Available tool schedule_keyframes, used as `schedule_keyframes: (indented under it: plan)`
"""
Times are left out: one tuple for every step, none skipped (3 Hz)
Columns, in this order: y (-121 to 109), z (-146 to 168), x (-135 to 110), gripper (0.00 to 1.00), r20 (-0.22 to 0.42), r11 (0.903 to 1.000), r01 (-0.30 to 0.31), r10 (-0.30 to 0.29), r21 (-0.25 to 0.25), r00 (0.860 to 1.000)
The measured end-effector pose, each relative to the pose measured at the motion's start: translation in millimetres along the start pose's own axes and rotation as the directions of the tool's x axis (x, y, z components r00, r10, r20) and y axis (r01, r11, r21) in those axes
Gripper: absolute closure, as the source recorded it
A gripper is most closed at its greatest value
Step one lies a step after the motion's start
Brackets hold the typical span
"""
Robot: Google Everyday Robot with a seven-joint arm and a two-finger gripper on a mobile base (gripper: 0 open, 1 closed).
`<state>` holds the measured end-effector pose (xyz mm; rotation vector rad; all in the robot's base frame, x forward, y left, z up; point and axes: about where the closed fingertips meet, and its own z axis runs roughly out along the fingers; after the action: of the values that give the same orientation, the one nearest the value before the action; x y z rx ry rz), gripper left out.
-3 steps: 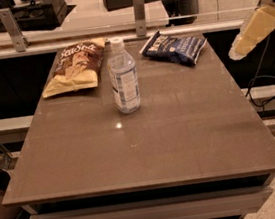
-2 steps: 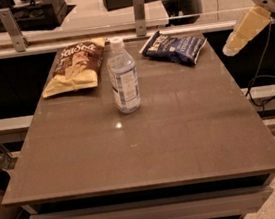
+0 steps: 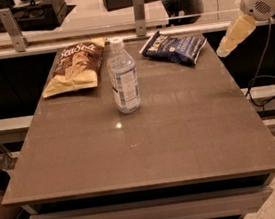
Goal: Pick blue chip bag
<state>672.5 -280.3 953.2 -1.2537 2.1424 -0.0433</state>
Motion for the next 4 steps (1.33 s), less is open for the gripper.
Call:
schedule_keyframes:
  plan:
    - [0,0,0,0.00,0.000,1.0000,0.000,0.000,0.000,1.000]
    - [-4,17,-6,0.00,0.016,0.9999,-0.012,0.012,-0.006,1.000]
    - [-5,52,-20,0.00,0.039,0.9994,-0.027,0.028,-0.022,0.999]
    - [-6,80,-22,0.00,0.061,0.9970,-0.071,0.072,-0.032,0.995]
